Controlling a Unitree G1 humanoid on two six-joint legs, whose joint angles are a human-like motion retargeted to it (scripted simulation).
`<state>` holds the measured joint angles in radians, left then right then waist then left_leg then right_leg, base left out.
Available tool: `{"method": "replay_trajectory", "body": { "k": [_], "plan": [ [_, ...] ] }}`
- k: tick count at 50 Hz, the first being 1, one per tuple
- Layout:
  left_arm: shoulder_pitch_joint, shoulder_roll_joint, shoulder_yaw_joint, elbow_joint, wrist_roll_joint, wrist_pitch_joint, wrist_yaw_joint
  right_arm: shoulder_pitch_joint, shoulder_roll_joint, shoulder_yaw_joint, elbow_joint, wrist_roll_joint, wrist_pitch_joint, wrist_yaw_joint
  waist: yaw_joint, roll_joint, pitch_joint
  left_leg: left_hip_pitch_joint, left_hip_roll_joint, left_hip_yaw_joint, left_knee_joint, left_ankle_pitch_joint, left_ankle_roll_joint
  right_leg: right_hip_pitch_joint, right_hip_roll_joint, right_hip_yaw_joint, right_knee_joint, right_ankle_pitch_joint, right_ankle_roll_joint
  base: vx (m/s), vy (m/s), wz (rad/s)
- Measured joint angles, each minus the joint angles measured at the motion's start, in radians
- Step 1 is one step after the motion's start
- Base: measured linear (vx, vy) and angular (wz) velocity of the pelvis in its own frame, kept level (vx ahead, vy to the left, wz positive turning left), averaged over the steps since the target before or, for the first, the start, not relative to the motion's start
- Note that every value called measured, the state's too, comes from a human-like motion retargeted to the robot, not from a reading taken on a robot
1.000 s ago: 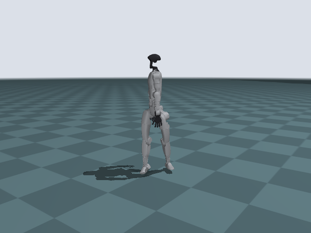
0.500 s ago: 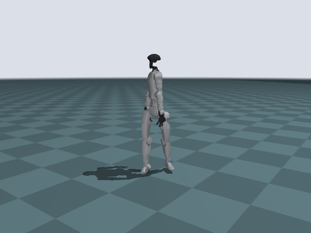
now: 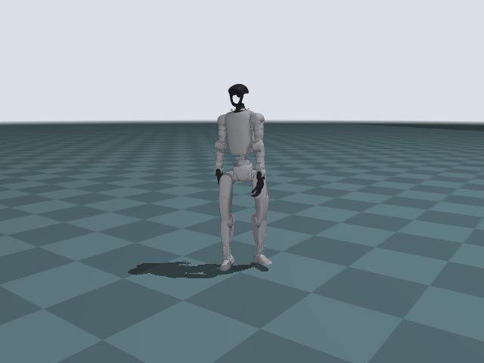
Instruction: In place motions
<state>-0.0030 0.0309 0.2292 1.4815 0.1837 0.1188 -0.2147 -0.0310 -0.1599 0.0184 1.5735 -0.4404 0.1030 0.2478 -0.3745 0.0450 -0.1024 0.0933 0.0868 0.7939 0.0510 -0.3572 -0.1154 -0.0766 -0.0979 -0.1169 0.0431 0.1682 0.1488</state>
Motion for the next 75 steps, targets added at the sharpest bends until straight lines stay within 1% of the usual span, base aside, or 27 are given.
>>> {"method": "replay_trajectory", "body": {
  "k": [4, 7, 12, 15, 20, 24, 30, 34, 37, 40, 44, 49, 50, 53, 55, 57, 61, 64, 66, 68, 70, 72, 75],
  "plan": [
    [-0.015, 0.009, -0.012, -0.004, 0.009, -0.005, -0.001, 0.015, -0.016, -0.016, 0.01, -0.004, -0.002, -0.005, 0.031, -0.018, 0.006, -0.044, -0.017, -0.122, 0.004, 0.014, 0.023, 0.054, -0.035, -0.116, -0.003, -0.036, 0.0, 0.19, -0.12, 2.02],
    [-0.007, 0.025, -0.022, 0.002, 0.013, -0.004, 0.005, 0.027, -0.027, -0.028, 0.013, -0.007, -0.002, -0.009, 0.09, -0.036, -0.001, -0.061, -0.042, -0.191, -0.01, 0.028, 0.037, 0.092, -0.059, -0.204, -0.008, -0.054, 0.007, 0.34, -0.13, 1.49],
    [0.024, 0.067, -0.034, 0.038, 0.01, 0.004, 0.02, 0.035, -0.039, -0.075, -0.016, -0.007, -0.005, -0.013, 0.221, -0.065, -0.025, -0.074, -0.078, -0.247, -0.042, 0.055, 0.049, 0.133, -0.088, -0.304, -0.012, -0.07, 0.021, 0.39, -0.06, 1.03],
    [0.052, 0.093, -0.014, 0.059, 0.0, 0.01, 0.033, 0.027, -0.038, -0.1, -0.07, 0.0, -0.011, -0.01, 0.264, -0.072, -0.046, -0.093, -0.088, -0.273, -0.044, 0.065, 0.051, 0.14, -0.099, -0.348, -0.014, -0.073, 0.028, 0.35, 0.01, 0.73],
    [0.095, 0.119, 0.075, 0.077, -0.019, 0.013, 0.058, -0.028, -0.019, -0.062, -0.186, 0.056, -0.037, 0.007, 0.277, -0.068, -0.031, -0.099, -0.096, -0.289, -0.045, 0.069, 0.056, 0.14, -0.106, -0.36, -0.012, -0.07, 0.031, 0.14, 0.04, 0.14],
    [0.126, 0.121, 0.11, 0.085, -0.028, 0.023, 0.066, -0.072, 0.01, -0.01, -0.259, 0.075, -0.049, 0.037, 0.284, -0.07, -0.019, -0.097, -0.097, -0.292, -0.048, 0.066, 0.059, 0.133, -0.105, -0.35, -0.01, -0.067, 0.031, 0.06, 0.01, -0.1],
    [0.133, 0.11, 0.09, 0.092, -0.002, 0.058, 0.03, -0.071, 0.044, 0.086, -0.363, 0.026, -0.066, 0.09, 0.291, -0.078, -0.003, -0.098, -0.093, -0.289, -0.05, 0.066, 0.06, 0.119, -0.103, -0.338, -0.008, -0.059, 0.03, 0.0, 0.0, 0.0],
    [0.132, 0.097, 0.071, 0.066, 0.035, 0.052, 0.0, -0.039, 0.047, 0.144, -0.386, -0.069, -0.084, 0.066, 0.282, -0.08, 0.008, -0.094, -0.091, -0.283, -0.05, 0.067, 0.059, 0.116, -0.101, -0.328, -0.008, -0.056, 0.028, 0.0, 0.0, 0.0],
    [0.134, 0.087, 0.053, 0.051, 0.056, 0.033, 0.012, -0.001, 0.043, 0.154, -0.361, -0.138, -0.088, 0.019, 0.272, -0.08, 0.017, -0.089, -0.09, -0.278, -0.051, 0.067, 0.059, 0.116, -0.099, -0.322, -0.007, -0.054, 0.026, 0.0, 0.0, 0.0],
    [0.143, 0.082, 0.042, 0.051, 0.06, 0.015, 0.03, 0.041, 0.031, 0.13, -0.297, -0.174, -0.081, -0.017, 0.26, -0.078, 0.029, -0.081, -0.088, -0.273, -0.052, 0.066, 0.058, 0.116, -0.097, -0.314, -0.006, -0.053, 0.024, 0.0, 0.0, 0.0],
    [0.171, 0.082, 0.061, 0.075, 0.047, 0.022, 0.041, 0.103, 0.001, 0.053, -0.175, -0.161, -0.052, -0.039, 0.238, -0.076, 0.039, -0.073, -0.083, -0.258, -0.053, 0.063, 0.055, 0.115, -0.092, -0.302, -0.005, -0.054, 0.022, -0.02, -0.02, -0.09],
    [0.171, 0.101, 0.097, 0.169, 0.017, 0.04, 0.046, 0.196, -0.05, -0.084, -0.045, -0.057, -0.008, -0.049, 0.214, -0.075, 0.032, -0.072, -0.076, -0.243, -0.054, 0.062, 0.05, 0.107, -0.088, -0.287, -0.004, -0.056, 0.021, -0.01, -0.02, -0.08],
    [0.155, 0.111, 0.102, 0.204, 0.01, 0.047, 0.051, 0.213, -0.058, -0.111, -0.023, -0.023, -0.004, -0.054, 0.209, -0.075, 0.031, -0.073, -0.074, -0.241, -0.053, 0.063, 0.049, 0.106, -0.087, -0.286, -0.004, -0.057, 0.021, -0.06, -0.05, -0.04],
    [0.116, 0.135, 0.104, 0.219, -0.024, 0.068, 0.095, 0.264, -0.075, -0.167, 0.018, 0.065, -0.002, -0.065, 0.196, -0.077, 0.034, -0.073, -0.069, -0.238, -0.052, 0.064, 0.047, 0.107, -0.085, -0.285, -0.003, -0.059, 0.02, -0.08, -0.05, -0.04],
    [0.068, 0.152, 0.098, 0.219, -0.043, 0.05, 0.104, 0.29, -0.084, -0.186, 0.041, 0.091, -0.004, -0.065, 0.192, -0.079, 0.036, -0.073, -0.066, -0.236, -0.052, 0.066, 0.045, 0.106, -0.085, -0.281, -0.002, -0.059, 0.019, -0.08, -0.04, -0.12],
    [0.02, 0.164, 0.089, 0.175, -0.046, 0.034, 0.083, 0.306, -0.089, -0.184, 0.063, 0.085, -0.001, -0.064, 0.198, -0.079, 0.037, -0.076, -0.062, -0.233, -0.05, 0.068, 0.044, 0.102, -0.083, -0.273, -0.001, -0.062, 0.012, -0.06, -0.01, -0.21],
    [-0.079, 0.175, 0.03, 0.017, -0.063, 0.032, 0.012, 0.295, -0.085, -0.145, 0.118, 0.041, 0.012, -0.072, 0.203, -0.075, 0.039, -0.087, -0.059, -0.249, -0.046, 0.074, 0.045, 0.104, -0.081, -0.284, -0.002, -0.065, -0.001, -0.07, 0.03, 0.08],
    [-0.148, 0.185, -0.041, -0.123, -0.047, 0.012, -0.031, 0.263, -0.063, -0.099, 0.127, 0.044, 0.05, -0.084, 0.211, -0.064, 0.042, -0.102, -0.058, -0.271, -0.04, 0.079, 0.046, 0.109, -0.085, -0.311, -0.004, -0.069, -0.004, -0.05, 0.09, 0.43],
    [-0.18, 0.191, -0.101, -0.197, -0.017, -0.016, -0.024, 0.232, -0.046, -0.056, 0.127, 0.078, 0.063, -0.091, 0.23, -0.056, 0.038, -0.111, -0.059, -0.284, -0.037, 0.083, 0.047, 0.112, -0.088, -0.328, -0.005, -0.071, -0.004, -0.03, 0.13, 0.41],
    [-0.192, 0.189, -0.15, -0.252, 0.023, -0.046, 0.012, 0.187, -0.027, 0.004, 0.127, 0.124, 0.067, -0.092, 0.258, -0.052, 0.034, -0.113, -0.061, -0.292, -0.036, 0.085, 0.047, 0.117, -0.091, -0.341, -0.006, -0.073, -0.005, 0.0, 0.13, 0.33],
    [-0.187, 0.178, -0.189, -0.258, 0.059, -0.089, 0.073, 0.124, -0.008, 0.081, 0.127, 0.157, 0.07, -0.082, 0.292, -0.051, 0.029, -0.109, -0.063, -0.296, -0.037, 0.087, 0.047, 0.124, -0.093, -0.348, -0.005, -0.073, -0.003, 0.04, 0.11, 0.17],
    [-0.155, 0.163, -0.207, -0.217, 0.082, -0.109, 0.125, 0.033, 0.01, 0.155, 0.127, 0.134, 0.065, -0.058, 0.317, -0.053, 0.021, -0.099, -0.065, -0.292, -0.04, 0.087, 0.046, 0.127, -0.092, -0.347, -0.003, -0.073, -0.005, 0.05, 0.07, 0.01],
    [-0.075, 0.138, -0.176, -0.103, 0.119, -0.087, 0.113, -0.125, 0.042, 0.228, 0.084, 0.027, 0.038, -0.004, 0.328, -0.054, 0.018, -0.082, -0.066, -0.283, -0.045, 0.086, 0.044, 0.132, -0.089, -0.343, -0.003, -0.071, -0.006, 0.0, 0.0, 0.0]
  ]
}}
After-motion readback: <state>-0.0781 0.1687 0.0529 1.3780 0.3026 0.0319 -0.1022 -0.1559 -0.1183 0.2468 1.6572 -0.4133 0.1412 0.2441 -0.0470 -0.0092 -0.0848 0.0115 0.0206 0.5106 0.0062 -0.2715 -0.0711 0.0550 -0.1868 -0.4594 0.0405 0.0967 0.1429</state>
